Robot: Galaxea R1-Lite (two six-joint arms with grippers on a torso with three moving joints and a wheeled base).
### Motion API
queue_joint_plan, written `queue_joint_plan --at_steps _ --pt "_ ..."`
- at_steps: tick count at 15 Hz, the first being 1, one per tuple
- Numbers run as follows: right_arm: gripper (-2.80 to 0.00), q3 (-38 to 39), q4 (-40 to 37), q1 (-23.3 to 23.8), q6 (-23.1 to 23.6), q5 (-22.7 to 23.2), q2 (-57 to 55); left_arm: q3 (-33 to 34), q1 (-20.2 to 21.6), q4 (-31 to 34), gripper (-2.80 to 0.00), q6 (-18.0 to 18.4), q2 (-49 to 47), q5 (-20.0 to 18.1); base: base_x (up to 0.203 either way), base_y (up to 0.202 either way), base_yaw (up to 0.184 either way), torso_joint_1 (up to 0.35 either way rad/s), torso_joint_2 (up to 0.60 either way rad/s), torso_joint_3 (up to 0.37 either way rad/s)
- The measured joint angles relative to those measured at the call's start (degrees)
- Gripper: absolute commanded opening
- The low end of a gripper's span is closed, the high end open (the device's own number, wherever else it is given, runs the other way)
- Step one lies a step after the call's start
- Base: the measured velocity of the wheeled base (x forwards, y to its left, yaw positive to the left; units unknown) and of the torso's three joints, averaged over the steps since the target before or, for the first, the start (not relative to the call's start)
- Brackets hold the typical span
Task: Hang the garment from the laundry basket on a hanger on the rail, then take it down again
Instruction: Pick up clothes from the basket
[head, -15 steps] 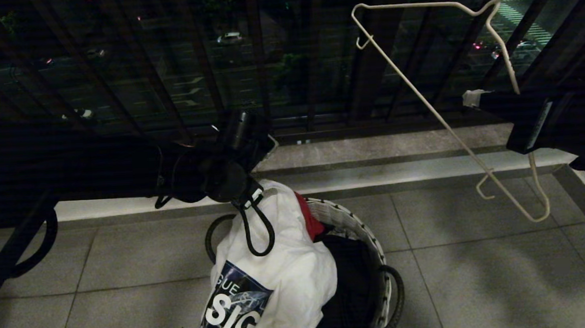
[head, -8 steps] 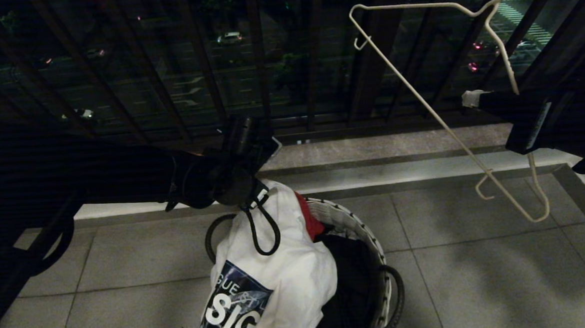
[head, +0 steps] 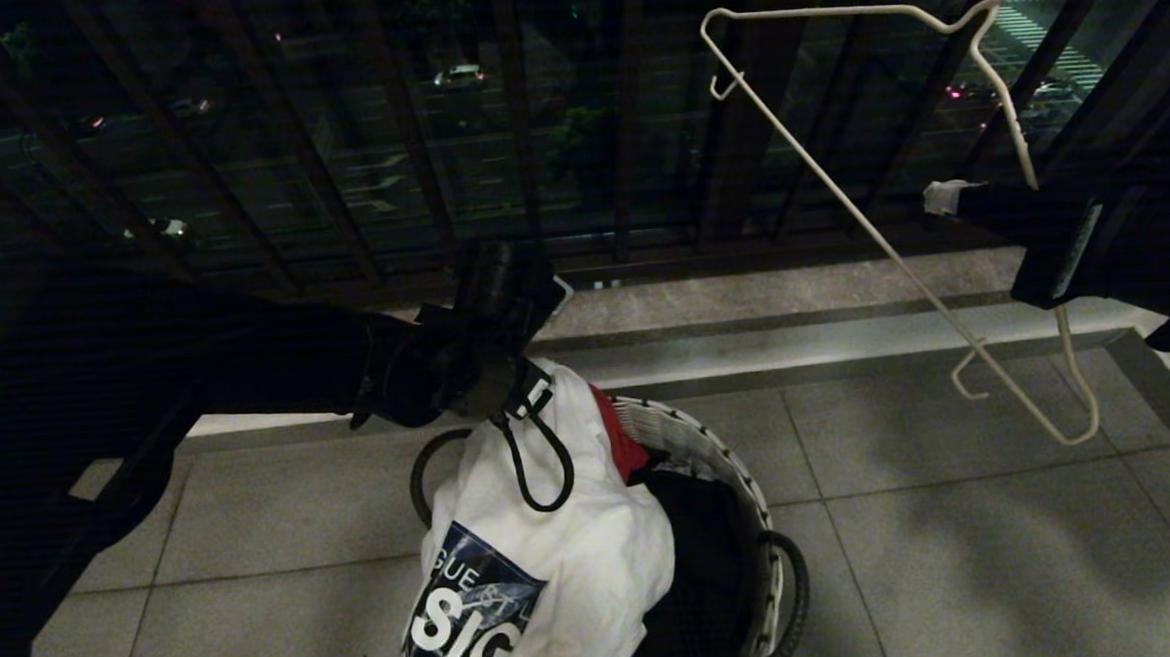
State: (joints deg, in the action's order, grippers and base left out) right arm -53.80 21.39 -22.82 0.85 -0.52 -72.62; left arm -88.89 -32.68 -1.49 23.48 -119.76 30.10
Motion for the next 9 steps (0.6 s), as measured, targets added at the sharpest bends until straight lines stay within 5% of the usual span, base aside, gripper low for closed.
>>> queue_joint_plan --at_steps 9 --pt "-2.8 0.0 0.09 0.0 0.0 0.0 0.0 -0.67 0.18 -2.63 0.0 -0.82 -2.88 0.22 0.0 0.0 0.0 0.0 0.0 0.0"
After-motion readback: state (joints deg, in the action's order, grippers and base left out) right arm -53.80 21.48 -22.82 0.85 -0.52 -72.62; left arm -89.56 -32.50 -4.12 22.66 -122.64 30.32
